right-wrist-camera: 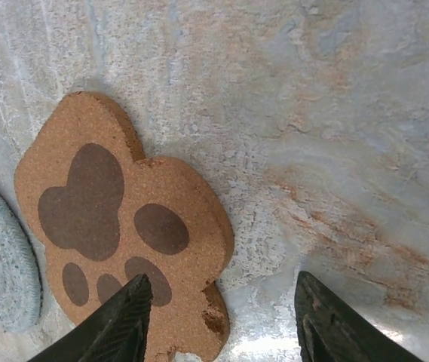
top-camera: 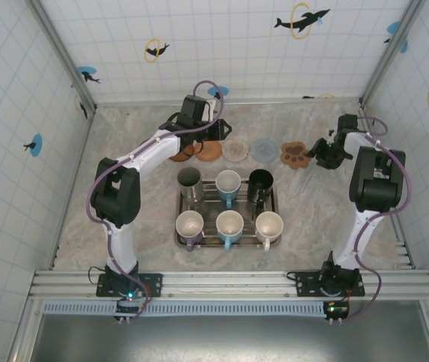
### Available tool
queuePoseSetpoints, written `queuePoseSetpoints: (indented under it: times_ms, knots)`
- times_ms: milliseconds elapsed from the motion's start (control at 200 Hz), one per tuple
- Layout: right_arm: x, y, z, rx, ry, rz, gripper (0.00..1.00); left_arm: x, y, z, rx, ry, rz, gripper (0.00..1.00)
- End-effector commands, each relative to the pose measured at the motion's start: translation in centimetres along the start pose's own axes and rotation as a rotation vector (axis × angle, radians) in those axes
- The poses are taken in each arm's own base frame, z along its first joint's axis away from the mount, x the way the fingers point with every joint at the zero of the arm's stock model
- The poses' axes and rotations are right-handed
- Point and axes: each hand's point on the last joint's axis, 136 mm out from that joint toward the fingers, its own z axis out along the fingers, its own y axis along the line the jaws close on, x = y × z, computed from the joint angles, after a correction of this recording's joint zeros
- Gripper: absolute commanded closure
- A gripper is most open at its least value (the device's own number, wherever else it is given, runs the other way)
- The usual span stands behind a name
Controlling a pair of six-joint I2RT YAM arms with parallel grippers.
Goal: Place the cup by the coaster
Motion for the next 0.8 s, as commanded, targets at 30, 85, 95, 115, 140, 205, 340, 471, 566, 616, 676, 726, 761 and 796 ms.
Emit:
queuePoseSetpoints:
  times_ms: [30, 85, 95, 115, 140, 205, 340, 471, 566, 616, 676, 726, 761, 796]
  knots:
    - [2.0, 0.6, 1.1, -0.011, 0.045, 0.011, 0.48, -1.3, -0.7, -1.7, 0.017, -0.044, 0.025, 0.54]
    - [2.3, 1.0, 1.6, -0.022, 0.051, 0.01, 0.48, -1.2, -0.7, -1.7, 0.016, -0.042, 0.023, 0.54]
    - [2.3, 1.0, 1.7, -0.023, 0.052, 0.011, 0.48, -1.2, -0.7, -1.7, 0.016, -0.041, 0.022, 0.54]
    - [2.3, 1.1, 1.8, -0.025, 0.052, 0.01, 0.49, -1.2, -0.7, -1.7, 0.017, -0.041, 0.022, 0.54]
    - [2.4, 1.3, 2.0, -0.03, 0.053, 0.01, 0.49, -1.2, -0.7, -1.7, 0.016, -0.041, 0.023, 0.54]
    - [2.4, 1.6, 2.4, -0.037, 0.058, 0.014, 0.49, -1.2, -0.6, -1.7, 0.016, -0.041, 0.023, 0.54]
    - [2.6, 1.8, 3.0, -0.039, 0.069, 0.012, 0.5, -1.2, -0.7, -1.7, 0.015, -0.041, 0.022, 0.54]
    - [2.6, 2.0, 3.2, -0.04, 0.07, 0.01, 0.5, -1.3, -0.7, -1.7, 0.014, -0.042, 0.022, 0.54]
    - [2.7, 2.2, 3.3, -0.045, 0.074, 0.005, 0.5, -1.2, -0.6, -1.6, 0.014, -0.039, 0.02, 0.54]
    - [2.7, 2.4, 3.4, -0.047, 0.075, 0.003, 0.5, -1.3, -0.7, -1.7, 0.014, -0.042, 0.02, 0.54]
    - [2.8, 2.6, 3.5, -0.052, 0.079, -0.001, 0.5, -1.2, -0.6, -1.7, 0.014, -0.04, 0.02, 0.54]
    - [2.9, 2.8, 3.6, -0.056, 0.082, -0.006, 0.5, -1.3, -0.6, -1.7, 0.013, -0.042, 0.02, 0.54]
    - [3.0, 3.0, 3.7, -0.056, 0.085, -0.009, 0.5, -1.3, -0.6, -1.8, 0.011, -0.042, 0.021, 0.54]
    - [3.1, 3.1, 3.8, -0.056, 0.089, -0.013, 0.5, -1.2, -0.6, -1.8, 0.011, -0.043, 0.022, 0.54]
